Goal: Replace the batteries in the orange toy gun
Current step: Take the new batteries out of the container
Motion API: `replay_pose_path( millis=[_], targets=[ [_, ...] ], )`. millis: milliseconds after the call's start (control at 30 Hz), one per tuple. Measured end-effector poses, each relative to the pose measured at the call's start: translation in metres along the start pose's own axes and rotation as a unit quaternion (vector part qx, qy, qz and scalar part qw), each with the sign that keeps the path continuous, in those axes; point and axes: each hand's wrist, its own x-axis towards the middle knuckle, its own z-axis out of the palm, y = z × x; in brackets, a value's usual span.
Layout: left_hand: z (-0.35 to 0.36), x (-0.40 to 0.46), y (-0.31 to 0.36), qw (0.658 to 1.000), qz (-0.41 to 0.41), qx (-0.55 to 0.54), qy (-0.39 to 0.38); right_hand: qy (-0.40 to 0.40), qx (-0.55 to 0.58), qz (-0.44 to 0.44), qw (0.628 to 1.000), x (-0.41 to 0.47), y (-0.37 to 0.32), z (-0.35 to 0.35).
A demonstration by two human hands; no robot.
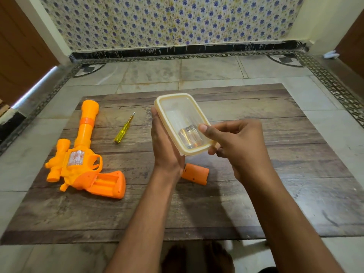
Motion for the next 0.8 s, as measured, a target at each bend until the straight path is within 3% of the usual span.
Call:
replay_pose_path(
  millis=[300, 400, 533, 600, 667, 800],
  targets=[
    [-0.001, 0.001, -0.003, 1.0, 0.021, -0.007, 0.01, 0.023, -0.036, 0.032, 0.999, 0.003, -0.012, -0.003],
    [-0.002, 0.007, -0.005, 0.999, 0.028, -0.026, 0.025, 0.024, -0.043, -0.033, 0.998, -0.003, -0.01, -0.004],
    [-0.008, 0.017, -0.001, 0.996, 0.021, -0.065, 0.056, -0.039, -0.021, -0.116, 0.992, -0.01, -0.004, -0.003],
    [-0.01, 0.019, 0.001, 0.995, 0.023, -0.075, 0.068, -0.044, -0.146, -0.219, 0.964, -0.01, 0.007, -0.002],
    [-0.012, 0.02, -0.001, 0.995, 0.027, -0.068, 0.073, -0.023, -0.251, -0.33, 0.91, -0.008, 0.019, 0.0],
    [-0.015, 0.025, -0.004, 0.995, 0.02, -0.061, 0.08, 0.044, -0.316, -0.456, 0.831, -0.007, 0.022, 0.009]
  ],
)
